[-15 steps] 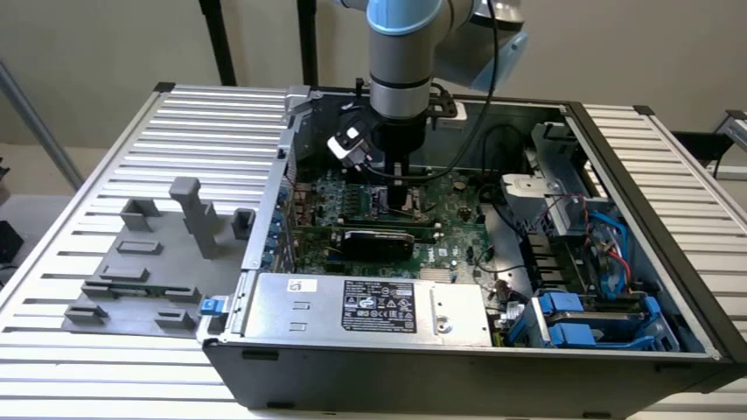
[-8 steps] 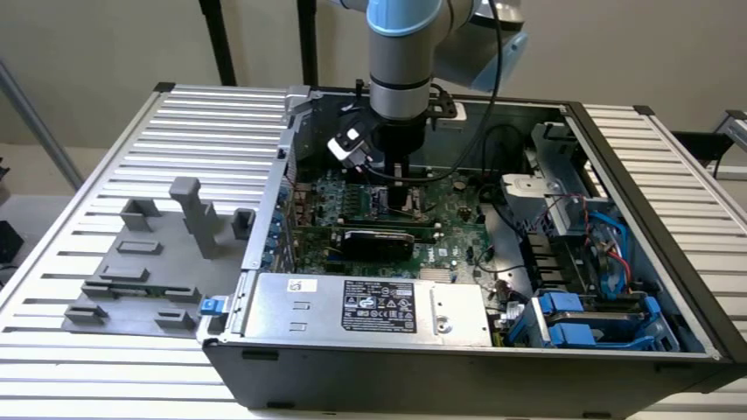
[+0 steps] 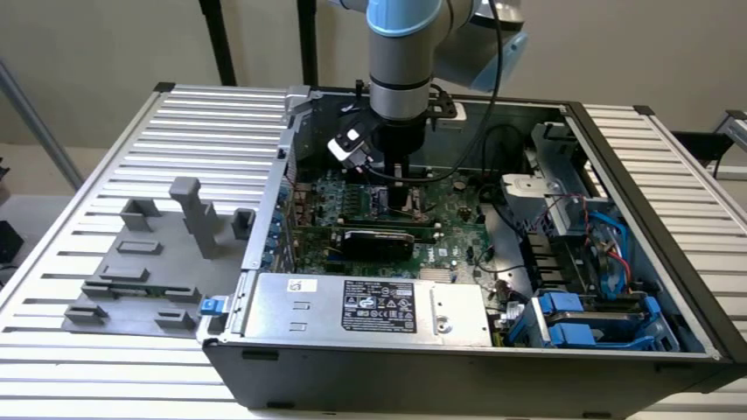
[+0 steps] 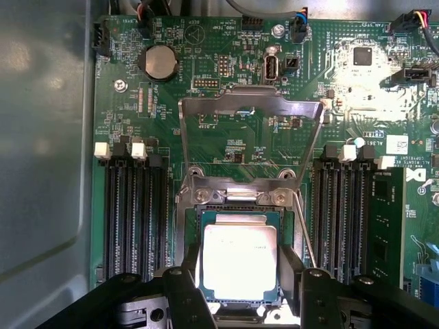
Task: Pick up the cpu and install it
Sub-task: 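Place the cpu into insertion slot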
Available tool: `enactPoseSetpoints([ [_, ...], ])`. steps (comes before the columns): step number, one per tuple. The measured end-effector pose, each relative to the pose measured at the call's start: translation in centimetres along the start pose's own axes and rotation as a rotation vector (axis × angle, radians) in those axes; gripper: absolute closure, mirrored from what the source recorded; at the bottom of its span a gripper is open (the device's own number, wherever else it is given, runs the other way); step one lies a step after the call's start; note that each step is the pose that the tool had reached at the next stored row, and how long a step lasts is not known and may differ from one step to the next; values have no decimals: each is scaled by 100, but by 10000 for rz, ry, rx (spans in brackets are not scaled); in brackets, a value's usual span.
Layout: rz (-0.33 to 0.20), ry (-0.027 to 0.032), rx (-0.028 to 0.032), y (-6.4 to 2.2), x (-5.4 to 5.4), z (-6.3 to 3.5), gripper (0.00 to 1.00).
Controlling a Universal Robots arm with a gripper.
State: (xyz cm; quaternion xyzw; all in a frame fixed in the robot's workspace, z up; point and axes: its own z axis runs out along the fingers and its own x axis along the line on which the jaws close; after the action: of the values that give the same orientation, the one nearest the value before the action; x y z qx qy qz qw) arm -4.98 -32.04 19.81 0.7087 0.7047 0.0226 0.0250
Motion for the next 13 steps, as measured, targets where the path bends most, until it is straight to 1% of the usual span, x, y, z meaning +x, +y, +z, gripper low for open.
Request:
enactPoseSetpoints([
  [13,7,-21,0,0,0,0,46],
])
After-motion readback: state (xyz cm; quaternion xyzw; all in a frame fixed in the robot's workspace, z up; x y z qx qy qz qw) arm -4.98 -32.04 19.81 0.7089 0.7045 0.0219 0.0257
